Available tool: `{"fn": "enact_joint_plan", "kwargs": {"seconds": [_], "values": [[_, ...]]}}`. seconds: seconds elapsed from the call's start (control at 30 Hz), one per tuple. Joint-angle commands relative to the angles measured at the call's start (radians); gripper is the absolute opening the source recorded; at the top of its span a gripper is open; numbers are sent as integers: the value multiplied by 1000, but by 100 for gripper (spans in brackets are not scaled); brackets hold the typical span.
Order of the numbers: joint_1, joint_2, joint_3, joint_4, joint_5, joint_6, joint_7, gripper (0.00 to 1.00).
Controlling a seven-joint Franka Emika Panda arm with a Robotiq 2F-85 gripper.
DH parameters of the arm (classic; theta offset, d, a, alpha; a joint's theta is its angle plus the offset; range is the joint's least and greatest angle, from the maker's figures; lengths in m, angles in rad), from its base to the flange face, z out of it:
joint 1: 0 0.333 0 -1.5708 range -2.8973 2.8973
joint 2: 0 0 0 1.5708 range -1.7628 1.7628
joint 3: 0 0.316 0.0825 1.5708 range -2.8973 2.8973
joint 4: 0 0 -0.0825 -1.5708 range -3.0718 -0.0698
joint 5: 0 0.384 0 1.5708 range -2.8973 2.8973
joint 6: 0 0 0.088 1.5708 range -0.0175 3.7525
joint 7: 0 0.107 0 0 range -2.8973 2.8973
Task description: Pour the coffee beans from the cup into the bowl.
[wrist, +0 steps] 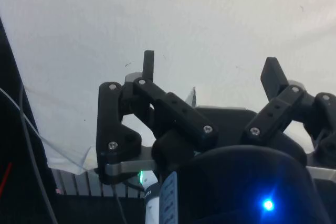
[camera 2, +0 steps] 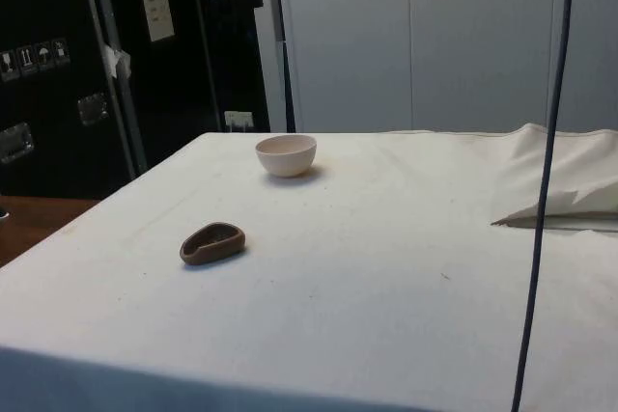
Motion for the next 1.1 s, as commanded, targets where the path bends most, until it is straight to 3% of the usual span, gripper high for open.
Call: {"fn": "enact_joint_plan", "kwargs": {"seconds": [0.0,0.03,0.2,0.33,1.07], "values": [[5,6,3,-1,0,10,19,100],[2,4,2,1,0,2,6,100],[9,14,4,-13,2,32,63,100],[10,19,4,-13,0,30,76,100],[19,50,4,-82,20,148,228,100]]}}
